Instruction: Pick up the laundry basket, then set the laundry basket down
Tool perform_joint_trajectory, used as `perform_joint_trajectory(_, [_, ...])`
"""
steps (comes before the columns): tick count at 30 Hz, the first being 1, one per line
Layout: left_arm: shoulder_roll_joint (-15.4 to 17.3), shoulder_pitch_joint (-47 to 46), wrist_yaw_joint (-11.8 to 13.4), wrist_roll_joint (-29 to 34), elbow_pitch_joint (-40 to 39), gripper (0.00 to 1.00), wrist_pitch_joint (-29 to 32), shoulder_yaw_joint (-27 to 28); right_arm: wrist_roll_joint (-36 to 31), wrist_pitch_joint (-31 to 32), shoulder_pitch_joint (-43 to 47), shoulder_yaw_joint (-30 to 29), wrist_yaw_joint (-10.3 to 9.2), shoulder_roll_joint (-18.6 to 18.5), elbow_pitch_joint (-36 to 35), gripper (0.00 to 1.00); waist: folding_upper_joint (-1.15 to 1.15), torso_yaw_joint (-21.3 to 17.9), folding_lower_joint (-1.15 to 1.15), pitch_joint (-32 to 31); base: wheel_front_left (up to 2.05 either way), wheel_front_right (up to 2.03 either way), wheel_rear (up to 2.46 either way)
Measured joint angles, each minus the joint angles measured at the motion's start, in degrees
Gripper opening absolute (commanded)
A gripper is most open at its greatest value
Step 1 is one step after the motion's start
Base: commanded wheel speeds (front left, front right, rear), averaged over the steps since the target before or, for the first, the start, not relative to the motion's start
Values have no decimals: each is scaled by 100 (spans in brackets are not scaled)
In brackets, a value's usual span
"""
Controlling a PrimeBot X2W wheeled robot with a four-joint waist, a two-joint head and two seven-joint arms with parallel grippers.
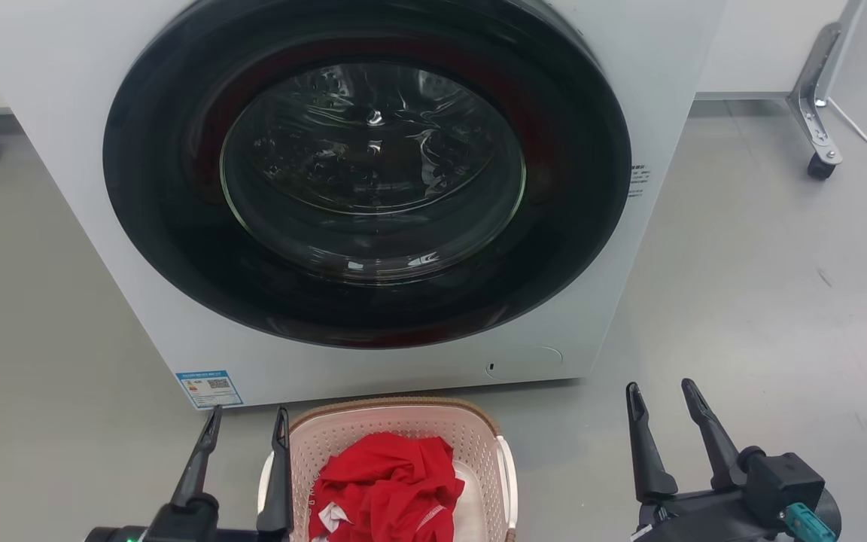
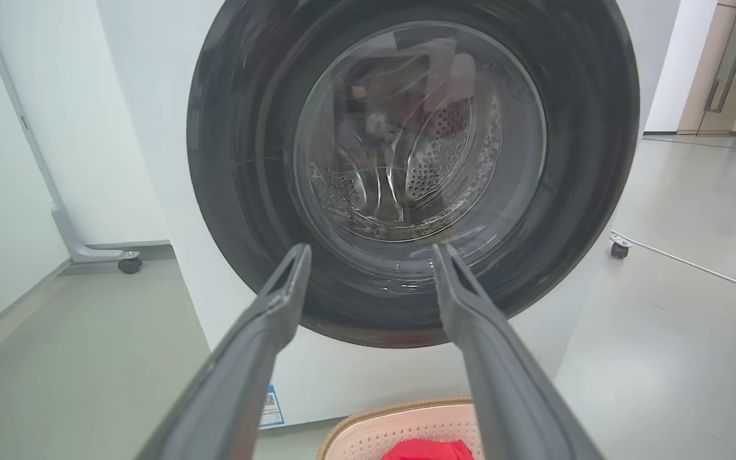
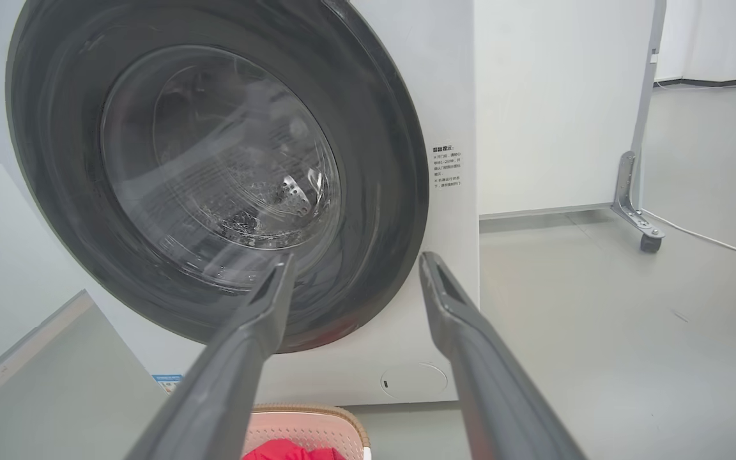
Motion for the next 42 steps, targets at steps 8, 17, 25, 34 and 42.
perform_joint_trajectory(8, [-19,28,91,402,-99,100,-114,0,-476,-119,0,90,-49,0,-110,100,0,-2,0,31,0,0,0])
perform_joint_trajectory(17, [-74,32,91,323,-78,100,-114,107,-497,-119,1,12,-49,5,-110,100,0,-2,0,44,0,0,0])
perform_joint_trajectory(25, [-90,33,91,316,-37,100,-114,154,-499,-119,2,-37,-13,22,-110,100,0,0,0,52,0,0,0])
perform_joint_trajectory(34, [-103,33,89,316,-11,100,-114,194,-506,-119,3,-69,27,47,-109,100,0,5,0,58,0,0,0])
perform_joint_trajectory(42, [-119,58,82,316,-5,100,-114,208,-550,-119,12,-87,52,68,-110,100,0,9,0,69,0,0,0])
